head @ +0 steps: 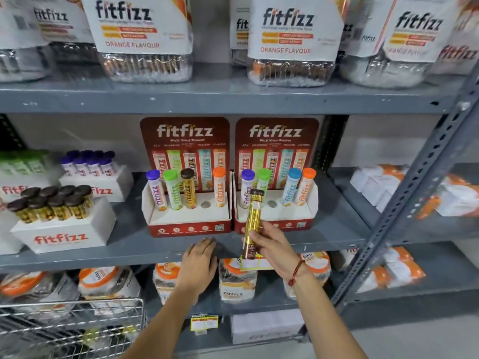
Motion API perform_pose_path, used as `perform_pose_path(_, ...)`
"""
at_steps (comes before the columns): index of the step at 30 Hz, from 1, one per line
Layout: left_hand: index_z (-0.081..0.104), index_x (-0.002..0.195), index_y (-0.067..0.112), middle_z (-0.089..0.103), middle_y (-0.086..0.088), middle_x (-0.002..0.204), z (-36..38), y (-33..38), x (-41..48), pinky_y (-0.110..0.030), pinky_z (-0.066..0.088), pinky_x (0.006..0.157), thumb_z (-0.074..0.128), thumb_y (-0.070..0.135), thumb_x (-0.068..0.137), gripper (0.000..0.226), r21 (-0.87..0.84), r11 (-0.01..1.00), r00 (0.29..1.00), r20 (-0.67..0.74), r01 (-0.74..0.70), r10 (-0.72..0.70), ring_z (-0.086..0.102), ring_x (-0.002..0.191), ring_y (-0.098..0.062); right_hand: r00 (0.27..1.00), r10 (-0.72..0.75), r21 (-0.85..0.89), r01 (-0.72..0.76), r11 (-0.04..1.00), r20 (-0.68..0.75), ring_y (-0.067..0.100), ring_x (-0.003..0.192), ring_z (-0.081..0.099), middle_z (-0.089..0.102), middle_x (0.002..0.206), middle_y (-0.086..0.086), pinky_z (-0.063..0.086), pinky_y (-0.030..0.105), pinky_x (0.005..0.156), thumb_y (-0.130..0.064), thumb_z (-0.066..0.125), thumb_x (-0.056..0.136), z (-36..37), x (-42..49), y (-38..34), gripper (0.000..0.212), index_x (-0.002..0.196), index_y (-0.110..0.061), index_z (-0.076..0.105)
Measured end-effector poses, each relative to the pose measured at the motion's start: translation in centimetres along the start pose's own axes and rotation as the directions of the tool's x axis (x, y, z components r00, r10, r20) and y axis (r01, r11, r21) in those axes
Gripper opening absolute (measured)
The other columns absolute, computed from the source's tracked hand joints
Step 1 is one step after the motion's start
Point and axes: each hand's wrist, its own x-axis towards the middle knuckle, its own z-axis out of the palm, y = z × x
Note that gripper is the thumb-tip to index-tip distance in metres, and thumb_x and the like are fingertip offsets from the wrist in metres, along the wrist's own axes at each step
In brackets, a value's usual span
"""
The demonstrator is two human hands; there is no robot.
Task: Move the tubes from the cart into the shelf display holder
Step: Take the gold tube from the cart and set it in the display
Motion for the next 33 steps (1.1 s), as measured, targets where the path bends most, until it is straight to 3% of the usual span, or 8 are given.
perform_pose_path(4, 0.059, 0.117, 0.007, 0.063, -0.011, 0.119, 0.0, 0.4, 0.2, -0.045, 0.039, 0.096, 0.064, 0.01, 0.082, 0.036, -0.012, 1.0, 1.0, -0.01, 0.029, -0.029, 0.056, 0.11, -0.028, 0.996, -0.051, -0.143, 0.04, 0.989, -0.076, 0.019, 0.098, 0.062, 0.067, 0.097, 0.003, 0.05, 0.035, 0.09, -0.003, 0.064, 0.084, -0.1, 0.5, 0.0, 0.029, 0.108, -0.019, 0.061)
perform_pose_path(8, 0.057, 0.119, 0.01, 0.061, -0.009, 0.122, 0.3, 1.0, 0.6, -0.043, 0.038, 0.097, 0.06, 0.012, 0.085, 0.035, -0.044, 0.999, 1.0, -0.002, 0.022, -0.022, 0.054, 0.112, -0.025, 0.98, -0.094, -0.216, 0.055, 0.975, -0.178, 0.012, 0.084, 0.063, 0.065, 0.086, -0.002, 0.053, 0.021, 0.068, -0.009, 0.072, 0.079, -0.7, 1.0, -0.4, 0.028, 0.103, -0.019, 0.063)
perform_pose_path(13, 0.05, 0.128, 0.011, 0.055, -0.009, 0.131, 1.5, 2.7, 1.4, -0.041, 0.034, 0.101, 0.056, 0.015, 0.088, 0.041, -0.079, 0.995, 0.998, 0.025, -0.063, 0.065, 0.049, 0.119, -0.025, 0.952, -0.18, -0.334, 0.091, 0.938, -0.247, 0.012, 0.085, 0.063, 0.069, 0.086, -0.002, 0.052, 0.026, 0.083, -0.016, 0.075, 0.076, -2.6, 1.9, -1.2, 0.016, 0.089, -0.02, 0.067)
perform_pose_path(21, 0.055, 0.123, 0.01, 0.056, -0.01, 0.13, 3.2, 4.6, 2.4, -0.042, 0.034, 0.101, 0.058, 0.014, 0.085, 0.039, -0.074, 0.986, 0.987, 0.044, -0.15, 0.154, 0.048, 0.12, -0.026, 0.936, -0.189, -0.401, 0.056, 0.914, -0.298, 0.011, 0.097, 0.056, 0.061, 0.106, 0.0, 0.043, 0.017, 0.078, -0.024, 0.053, 0.094, -4.6, 3.5, -1.4, 0.03, 0.12, -0.01, 0.053)
perform_pose_path(24, 0.055, 0.123, 0.009, 0.056, -0.01, 0.129, 3.5, 4.5, 2.5, -0.043, 0.033, 0.102, 0.059, 0.013, 0.085, 0.039, -0.065, 0.985, 0.986, 0.036, -0.163, 0.165, 0.048, 0.121, -0.026, 0.943, -0.109, -0.345, -0.006, 0.939, -0.316, 0.01, 0.088, 0.052, 0.055, 0.093, -0.005, 0.042, 0.016, 0.073, -0.025, 0.042, 0.099, -5.2, 4.2, -1.2, 0.025, 0.122, -0.016, 0.046)
perform_pose_path(28, 0.054, 0.124, 0.009, 0.056, -0.01, 0.129, 3.7, 4.2, 2.5, -0.042, 0.032, 0.102, 0.059, 0.014, 0.085, 0.039, -0.059, 0.982, 0.983, 0.023, -0.18, 0.181, 0.048, 0.121, -0.025, 0.93, -0.016, -0.274, -0.092, 0.957, -0.368, 0.018, 0.103, 0.054, 0.06, 0.111, 0.004, 0.043, 0.032, 0.095, -0.021, 0.042, 0.095, -5.6, 4.9, -1.0, 0.034, 0.127, -0.016, 0.051)
perform_pose_path(31, 0.055, 0.123, 0.009, 0.057, -0.01, 0.128, 3.9, 4.0, 2.4, -0.043, 0.031, 0.101, 0.052, 0.019, 0.084, 0.04, -0.037, 0.981, 0.981, 0.018, -0.193, 0.193, 0.049, 0.12, -0.025, 0.943, -0.074, -0.325, -0.038, 0.945, -0.323, 0.017, 0.108, 0.054, 0.059, 0.12, 0.004, 0.043, 0.028, 0.095, -0.011, 0.046, 0.094, -5.7, 4.8, -0.8, 0.037, 0.131, -0.01, 0.05)
perform_pose_path(33, 0.056, 0.122, 0.01, 0.058, -0.009, 0.127, 4.0, 4.0, 2.5, -0.043, 0.03, 0.101, 0.049, 0.021, 0.082, 0.042, -0.021, 0.98, 0.98, 0.019, -0.198, 0.199, 0.05, 0.119, -0.024, 0.941, -0.13, -0.393, -0.002, 0.92, -0.311, 0.022, 0.113, 0.056, 0.061, 0.123, 0.008, 0.045, 0.036, 0.101, -0.012, 0.053, 0.093, -5.8, 4.8, -0.7, 0.037, 0.129, -0.009, 0.052)
